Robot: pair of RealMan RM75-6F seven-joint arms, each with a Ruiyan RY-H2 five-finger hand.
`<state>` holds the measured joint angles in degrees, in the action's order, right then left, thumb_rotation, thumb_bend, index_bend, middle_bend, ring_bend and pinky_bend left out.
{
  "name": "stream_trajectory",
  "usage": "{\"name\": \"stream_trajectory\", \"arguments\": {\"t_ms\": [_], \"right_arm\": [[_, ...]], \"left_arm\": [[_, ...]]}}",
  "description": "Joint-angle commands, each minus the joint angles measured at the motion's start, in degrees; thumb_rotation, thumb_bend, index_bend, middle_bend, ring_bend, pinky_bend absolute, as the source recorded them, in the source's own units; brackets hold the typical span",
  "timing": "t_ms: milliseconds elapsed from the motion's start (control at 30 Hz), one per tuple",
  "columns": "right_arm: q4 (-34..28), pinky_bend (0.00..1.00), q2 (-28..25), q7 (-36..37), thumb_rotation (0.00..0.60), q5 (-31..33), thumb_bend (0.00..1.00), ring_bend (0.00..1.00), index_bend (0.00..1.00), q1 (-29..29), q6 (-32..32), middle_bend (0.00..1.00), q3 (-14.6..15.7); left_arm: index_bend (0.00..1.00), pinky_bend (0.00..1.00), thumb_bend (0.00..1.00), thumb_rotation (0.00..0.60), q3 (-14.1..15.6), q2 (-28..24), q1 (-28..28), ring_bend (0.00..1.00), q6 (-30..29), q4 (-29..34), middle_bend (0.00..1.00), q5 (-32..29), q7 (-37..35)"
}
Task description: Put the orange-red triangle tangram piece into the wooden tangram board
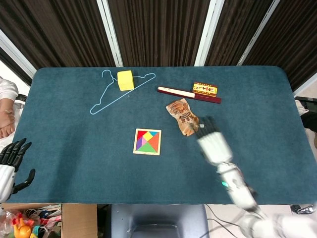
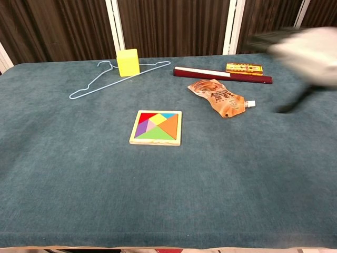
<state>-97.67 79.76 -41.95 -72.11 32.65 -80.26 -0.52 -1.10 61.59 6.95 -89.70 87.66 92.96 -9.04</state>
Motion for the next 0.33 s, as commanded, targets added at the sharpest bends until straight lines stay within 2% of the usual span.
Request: {"name": "stream_trajectory", "arguments": {"t_ms": [33,133,333], "right_arm": [[0.02,0.0,-9.98,19.26,0.6,-3.8,0.19,0.0,0.0,-16.04,-15.02,0.0,7.04],[4.86,0.0,-9.76,25.56,0.6,-4.09,0.19,0.0,0.0,-19.94,-17.14,0.0,7.05],[6.07,0.0,-11.38,31.61,0.6,-8.34,0.19,0.0,0.0,-22.31,-18.9,0.0,5.7]], "left_arm": [[0.0,0.08,0.47,0.6,0.49,0.31,0.02,0.0,2.16,2.18,0.0,-1.33,4.44],[0.0,0.08,0.47,0.6,0.06,0.91,0.21,0.0,2.43,3.11,0.0,-1.81,7.31],[0.0,0.07,0.47,0.6,-0.94,2.53,-0.05,0.0,1.56,3.73,0.0,-2.94,12.03]]}}
